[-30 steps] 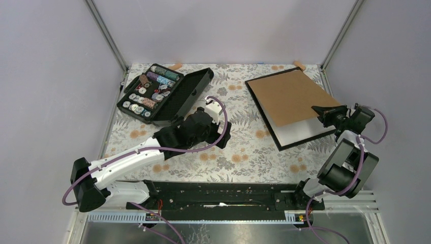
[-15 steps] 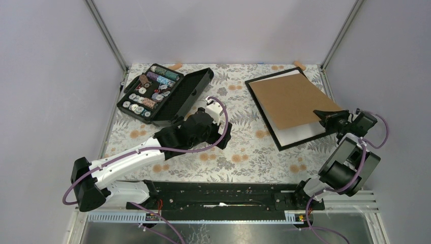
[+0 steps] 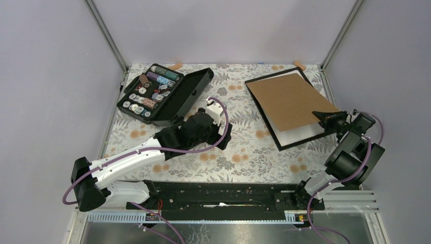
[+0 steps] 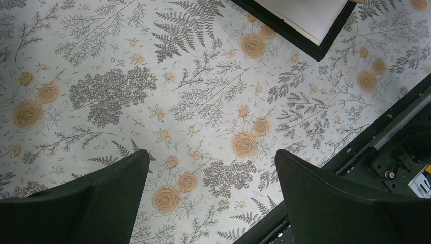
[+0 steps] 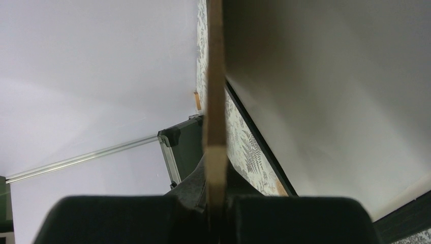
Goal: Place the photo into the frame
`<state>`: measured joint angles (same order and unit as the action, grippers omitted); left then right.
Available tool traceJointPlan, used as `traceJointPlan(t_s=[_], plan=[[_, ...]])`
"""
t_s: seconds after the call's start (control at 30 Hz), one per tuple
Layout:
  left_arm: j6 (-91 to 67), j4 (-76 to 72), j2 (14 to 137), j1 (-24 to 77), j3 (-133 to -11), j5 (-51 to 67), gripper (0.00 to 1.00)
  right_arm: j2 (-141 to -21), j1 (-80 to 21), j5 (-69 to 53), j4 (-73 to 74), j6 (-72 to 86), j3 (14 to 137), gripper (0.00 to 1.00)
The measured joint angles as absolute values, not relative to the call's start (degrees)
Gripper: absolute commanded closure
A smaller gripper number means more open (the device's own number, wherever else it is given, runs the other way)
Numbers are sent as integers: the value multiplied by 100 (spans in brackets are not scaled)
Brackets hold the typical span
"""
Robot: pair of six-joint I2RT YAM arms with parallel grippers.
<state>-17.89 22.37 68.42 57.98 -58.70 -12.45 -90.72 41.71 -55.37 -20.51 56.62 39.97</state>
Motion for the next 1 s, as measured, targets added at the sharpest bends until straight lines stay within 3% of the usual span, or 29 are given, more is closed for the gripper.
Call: traceJointPlan(t_s=[1.0], plan=[[-1780, 2237, 6842, 5806, -5867, -1247, 1, -9408, 4235, -5638, -2580, 5789, 4095, 100]])
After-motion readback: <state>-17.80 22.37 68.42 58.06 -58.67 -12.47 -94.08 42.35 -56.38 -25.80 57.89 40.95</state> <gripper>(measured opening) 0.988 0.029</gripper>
